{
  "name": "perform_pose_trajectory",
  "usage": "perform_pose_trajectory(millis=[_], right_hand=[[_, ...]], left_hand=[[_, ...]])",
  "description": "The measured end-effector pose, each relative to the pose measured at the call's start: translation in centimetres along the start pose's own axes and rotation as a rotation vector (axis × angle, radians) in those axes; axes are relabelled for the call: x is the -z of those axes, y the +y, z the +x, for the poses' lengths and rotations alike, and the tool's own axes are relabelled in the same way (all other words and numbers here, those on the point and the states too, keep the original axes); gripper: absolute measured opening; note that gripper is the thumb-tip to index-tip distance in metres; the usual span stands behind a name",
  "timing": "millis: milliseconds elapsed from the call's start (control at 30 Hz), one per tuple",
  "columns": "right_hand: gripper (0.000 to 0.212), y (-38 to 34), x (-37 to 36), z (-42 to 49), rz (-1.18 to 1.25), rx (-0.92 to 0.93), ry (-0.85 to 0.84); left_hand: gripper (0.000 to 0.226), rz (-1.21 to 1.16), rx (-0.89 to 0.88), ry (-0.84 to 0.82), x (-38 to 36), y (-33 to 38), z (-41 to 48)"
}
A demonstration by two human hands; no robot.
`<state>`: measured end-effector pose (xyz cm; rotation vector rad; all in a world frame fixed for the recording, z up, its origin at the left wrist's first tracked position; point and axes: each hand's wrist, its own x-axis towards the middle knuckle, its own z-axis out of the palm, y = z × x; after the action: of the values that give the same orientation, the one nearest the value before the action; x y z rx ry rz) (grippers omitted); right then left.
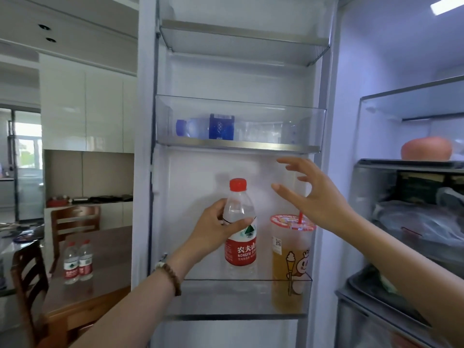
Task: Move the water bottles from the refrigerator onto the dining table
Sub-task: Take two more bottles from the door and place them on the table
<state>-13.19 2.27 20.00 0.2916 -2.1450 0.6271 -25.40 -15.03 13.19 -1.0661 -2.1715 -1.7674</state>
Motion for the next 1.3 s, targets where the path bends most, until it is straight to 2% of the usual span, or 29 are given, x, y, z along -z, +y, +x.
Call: perform_pose_trajectory(millis=[200,300,433,500,600,667,733,867,967,1033,1200,1300], right_hand=[[0.045,-3.7,3.4,4.9,0.075,0.232,0.171],[0.057,-5.4,3.7,8.7,0.056,0.281,0.128],[0.072,-7.4,2.3,14.1,0.009,0.228,-0.183],[0.075,-8.5,1.4,16.6,-0.096,0.174,-0.412],[0.088,-10.0,0.5,19.6,-0.144,-0.011,-0.782],[0.091,-10.7,0.2,20.7,-0.144,-0.119,-0.935],[0.087,-11.0,-0.2,21.4,-0.178,-0.162,-1.015],[0.076,-10.6,-1.0,21.9,-0.218,-0.175,-1.027],[0.09,-9.7,-1.0,22.0,-0.237,-0.212,-1.001],[0.091,-9.3,-0.9,22.1,-0.224,-0.229,-0.997],[0.082,-9.3,-1.3,22.0,-0.202,-0.235,-0.946],[0.061,-9.1,-1.4,21.9,-0.162,-0.236,-0.916]], left_hand=[[0.049,0.035,-0.184,0.132,4.2,6.1,-0.6],[0.042,0.042,-0.227,0.195,6.3,8.2,-1.0],[0.041,0.03,-0.204,0.276,9.1,9.3,-1.3],[0.039,0.039,-0.192,0.309,10.3,9.8,-1.4],[0.034,0.04,-0.181,0.332,11.7,10.3,-1.3],[0.036,0.044,-0.167,0.32,12.1,10.4,-1.2],[0.043,0.037,-0.157,0.318,12.2,10.3,-1.0],[0.043,0.026,-0.138,0.349,12.3,10.2,-0.4],[0.047,0.043,-0.136,0.348,12.5,10.2,-0.1],[0.045,0.047,-0.141,0.333,12.5,10.2,-0.1],[0.039,0.06,-0.14,0.344,12.5,10.1,-0.1],[0.039,0.058,-0.139,0.338,12.5,10.2,-0.1]])
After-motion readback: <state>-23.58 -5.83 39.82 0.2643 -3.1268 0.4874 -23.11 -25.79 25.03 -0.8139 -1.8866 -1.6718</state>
